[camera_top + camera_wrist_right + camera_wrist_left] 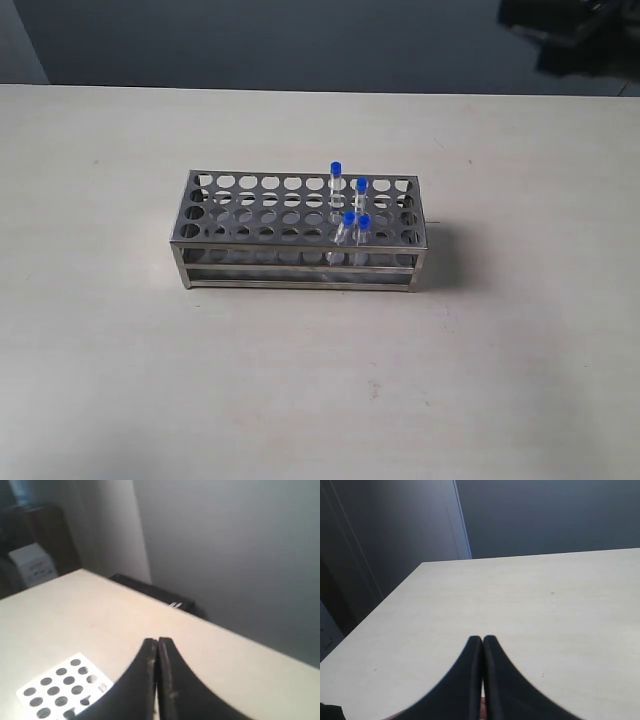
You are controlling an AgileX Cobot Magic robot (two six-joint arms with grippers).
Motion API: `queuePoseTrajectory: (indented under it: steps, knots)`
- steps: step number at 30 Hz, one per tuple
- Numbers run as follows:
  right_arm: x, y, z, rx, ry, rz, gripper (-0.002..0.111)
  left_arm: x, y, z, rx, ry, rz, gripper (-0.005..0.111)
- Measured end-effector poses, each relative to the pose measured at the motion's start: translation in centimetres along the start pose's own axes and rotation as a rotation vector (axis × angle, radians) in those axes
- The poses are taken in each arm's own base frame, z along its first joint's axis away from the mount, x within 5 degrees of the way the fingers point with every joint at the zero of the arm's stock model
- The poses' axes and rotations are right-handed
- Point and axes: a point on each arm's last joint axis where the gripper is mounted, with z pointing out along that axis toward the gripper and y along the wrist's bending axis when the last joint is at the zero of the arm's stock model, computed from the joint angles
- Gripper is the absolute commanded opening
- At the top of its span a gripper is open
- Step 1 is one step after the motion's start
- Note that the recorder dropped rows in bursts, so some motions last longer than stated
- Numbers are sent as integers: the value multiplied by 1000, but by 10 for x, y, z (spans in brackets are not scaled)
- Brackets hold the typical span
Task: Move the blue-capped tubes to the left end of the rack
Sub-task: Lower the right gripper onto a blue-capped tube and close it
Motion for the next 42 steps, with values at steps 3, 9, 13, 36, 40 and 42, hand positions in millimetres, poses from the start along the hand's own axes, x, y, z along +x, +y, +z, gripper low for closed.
queuePoseTrajectory:
  steps: [3,9,13,36,40,42]
  knots:
    - [28,15,32,-110,86,-33,0,0,0,0,0,0,0,1]
    - [74,40,70,-232,233,-116,30,0,0,0,0,0,0,1]
    - [89,46,80,-293,243,-158,54,0,0,0,0,0,0,1]
    - [144,17,100,-110,324,-163,51,0,0,0,0,0,0,1]
    - [148,16,101,-104,331,-159,46,0,0,0,0,0,0,1]
    - [149,16,101,-105,330,-157,34,0,0,0,0,0,0,1]
